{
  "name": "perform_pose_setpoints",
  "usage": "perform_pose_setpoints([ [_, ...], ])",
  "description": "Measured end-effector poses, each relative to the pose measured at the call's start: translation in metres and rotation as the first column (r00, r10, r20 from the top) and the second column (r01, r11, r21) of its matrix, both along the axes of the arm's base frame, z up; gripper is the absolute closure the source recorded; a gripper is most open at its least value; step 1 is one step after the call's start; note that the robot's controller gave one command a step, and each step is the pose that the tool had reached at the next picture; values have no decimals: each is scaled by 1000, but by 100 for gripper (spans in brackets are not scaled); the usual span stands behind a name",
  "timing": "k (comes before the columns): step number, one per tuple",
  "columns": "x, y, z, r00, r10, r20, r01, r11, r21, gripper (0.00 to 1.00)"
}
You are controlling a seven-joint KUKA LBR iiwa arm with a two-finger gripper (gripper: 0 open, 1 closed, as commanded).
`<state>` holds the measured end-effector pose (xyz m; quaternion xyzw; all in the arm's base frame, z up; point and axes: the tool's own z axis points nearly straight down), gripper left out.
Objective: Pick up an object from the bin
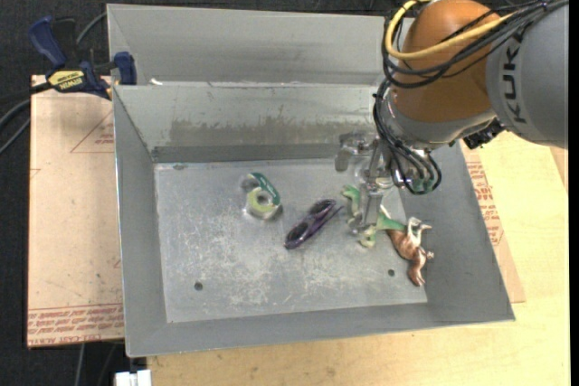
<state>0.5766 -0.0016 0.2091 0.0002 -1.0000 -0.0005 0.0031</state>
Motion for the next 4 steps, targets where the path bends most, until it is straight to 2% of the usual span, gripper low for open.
perform_pose_setpoints([
  [1, 1, 0, 5, 1000, 0, 8, 0, 1000, 0, 0],
  [2, 7, -3, -73, 999, 49, 9, -49, 999, 0, 0],
  [3, -8, 21, -113, 996, -84, 8, 84, 996, 1, 0],
  [4, 13, 0, -139, 989, -144, 13, 144, 990, 2, 0],
])
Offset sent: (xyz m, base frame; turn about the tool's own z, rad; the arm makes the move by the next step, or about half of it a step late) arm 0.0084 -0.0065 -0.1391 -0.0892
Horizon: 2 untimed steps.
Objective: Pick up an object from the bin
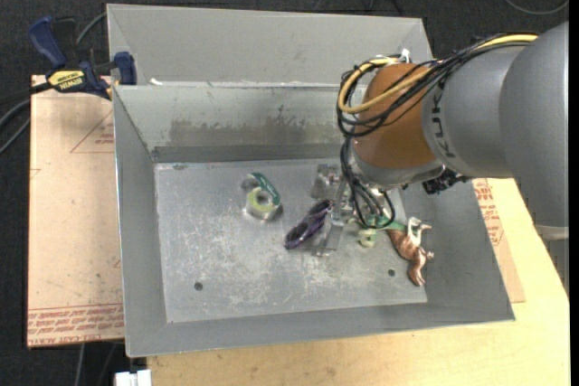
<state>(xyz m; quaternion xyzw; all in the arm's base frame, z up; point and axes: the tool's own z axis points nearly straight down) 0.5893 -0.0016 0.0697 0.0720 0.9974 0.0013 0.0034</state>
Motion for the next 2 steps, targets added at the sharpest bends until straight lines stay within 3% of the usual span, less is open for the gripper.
perform_pose_setpoints([
  [1, 3, 9, 1, 825, 564, 0, -564, 825, -2, 100],
  [2, 3, 8, 1, 826, 564, 0, -564, 826, -1, 100],
])
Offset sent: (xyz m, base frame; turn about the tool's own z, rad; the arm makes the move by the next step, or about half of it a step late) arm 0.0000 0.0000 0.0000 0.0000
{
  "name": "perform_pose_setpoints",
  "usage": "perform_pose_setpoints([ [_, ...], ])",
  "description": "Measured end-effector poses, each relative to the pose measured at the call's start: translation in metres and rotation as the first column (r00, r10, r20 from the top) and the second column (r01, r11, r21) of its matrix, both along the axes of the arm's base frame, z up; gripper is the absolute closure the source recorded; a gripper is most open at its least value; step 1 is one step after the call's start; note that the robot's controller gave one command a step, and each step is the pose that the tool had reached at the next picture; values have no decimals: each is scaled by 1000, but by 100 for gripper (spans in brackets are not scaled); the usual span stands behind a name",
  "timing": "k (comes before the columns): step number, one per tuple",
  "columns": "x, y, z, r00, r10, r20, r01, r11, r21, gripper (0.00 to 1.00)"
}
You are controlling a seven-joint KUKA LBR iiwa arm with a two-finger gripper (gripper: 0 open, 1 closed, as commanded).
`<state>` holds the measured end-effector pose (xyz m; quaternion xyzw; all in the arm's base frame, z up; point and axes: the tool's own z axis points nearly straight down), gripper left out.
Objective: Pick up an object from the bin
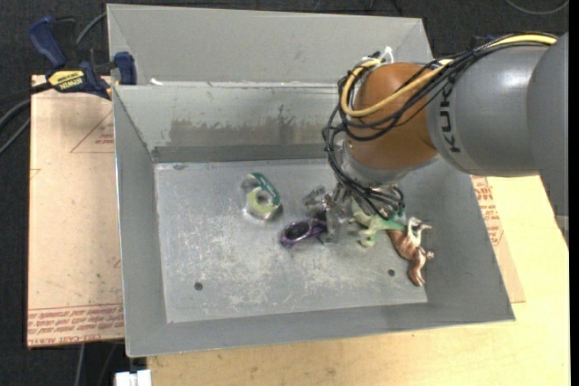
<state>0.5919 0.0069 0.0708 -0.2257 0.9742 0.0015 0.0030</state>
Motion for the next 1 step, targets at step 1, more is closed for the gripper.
perform_pose_setpoints([
  [1, 12, -1, 144, 1000, -6, 3, 6, 1000, 2, 100],
])
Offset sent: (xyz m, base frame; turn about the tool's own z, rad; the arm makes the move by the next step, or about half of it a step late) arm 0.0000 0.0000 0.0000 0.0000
